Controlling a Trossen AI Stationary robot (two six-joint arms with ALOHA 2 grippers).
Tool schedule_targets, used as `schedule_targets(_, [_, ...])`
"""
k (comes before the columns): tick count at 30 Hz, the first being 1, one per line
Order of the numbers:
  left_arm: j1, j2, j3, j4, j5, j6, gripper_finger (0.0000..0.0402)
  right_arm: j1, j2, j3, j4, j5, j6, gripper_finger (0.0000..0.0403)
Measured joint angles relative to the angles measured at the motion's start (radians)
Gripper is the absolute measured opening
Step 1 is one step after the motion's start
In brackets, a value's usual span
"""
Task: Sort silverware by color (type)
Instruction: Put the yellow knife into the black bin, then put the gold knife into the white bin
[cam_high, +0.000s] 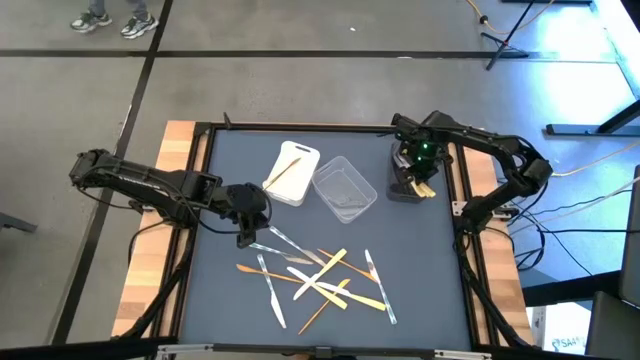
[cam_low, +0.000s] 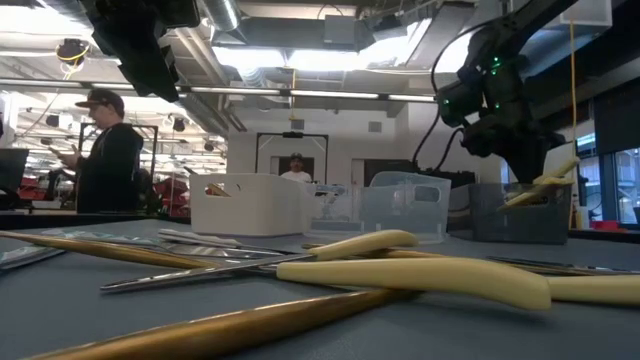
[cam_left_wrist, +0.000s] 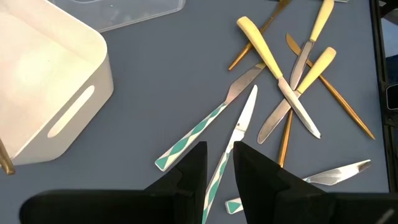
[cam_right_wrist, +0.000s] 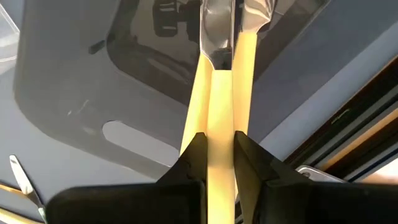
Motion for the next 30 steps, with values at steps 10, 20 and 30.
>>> schedule_targets(10, [0.0, 0.0, 0.0, 0.0, 0.0, 0.0, 0.0073, 0.002, 0.0, 0.0, 0.001, 0.0, 0.0, 0.0052])
schedule_targets(20, [0.0, 0.0, 0.0, -0.001, 0.001, 0.0, 0.0073, 0.002, 0.0, 0.0, 0.001, 0.002, 0.0, 0.0129])
schedule_targets(30, [0.0, 0.0, 0.0, 0.001, 0.043, -0.001, 0.0105, 0.002, 0.0, 0.0, 0.001, 0.003, 0.0, 0.0137])
